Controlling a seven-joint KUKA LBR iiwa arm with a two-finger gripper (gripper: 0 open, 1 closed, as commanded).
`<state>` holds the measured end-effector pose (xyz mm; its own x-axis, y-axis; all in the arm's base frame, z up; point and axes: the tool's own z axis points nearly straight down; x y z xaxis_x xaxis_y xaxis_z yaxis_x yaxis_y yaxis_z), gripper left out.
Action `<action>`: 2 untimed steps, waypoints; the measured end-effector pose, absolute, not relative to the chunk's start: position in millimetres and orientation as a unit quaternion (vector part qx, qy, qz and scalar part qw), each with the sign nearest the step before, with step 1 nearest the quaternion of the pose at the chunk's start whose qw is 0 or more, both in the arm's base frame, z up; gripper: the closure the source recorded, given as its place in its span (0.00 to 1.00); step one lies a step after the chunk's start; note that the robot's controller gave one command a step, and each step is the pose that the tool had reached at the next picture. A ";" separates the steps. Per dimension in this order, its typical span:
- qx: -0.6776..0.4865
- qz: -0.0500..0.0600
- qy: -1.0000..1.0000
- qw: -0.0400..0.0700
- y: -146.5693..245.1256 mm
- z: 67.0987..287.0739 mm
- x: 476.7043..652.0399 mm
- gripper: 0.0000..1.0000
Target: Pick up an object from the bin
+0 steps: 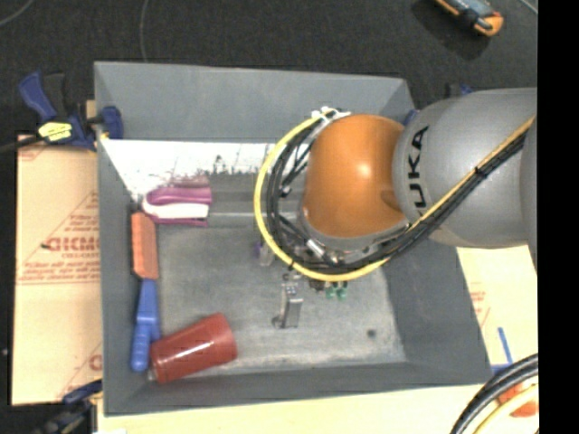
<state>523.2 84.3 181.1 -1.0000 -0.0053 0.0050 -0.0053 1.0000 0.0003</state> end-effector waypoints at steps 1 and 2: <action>0.000 -0.001 -1.000 -0.001 83.7 185.8 524.7 0.00; 0.099 -0.001 -0.995 0.001 169.0 142.1 501.8 0.00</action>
Offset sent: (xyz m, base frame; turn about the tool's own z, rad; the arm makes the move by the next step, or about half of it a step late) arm -0.0209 0.0826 -0.0382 -0.1862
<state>501.8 169.0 142.1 -0.9805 -0.1965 0.0020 -0.1965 0.9805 0.0030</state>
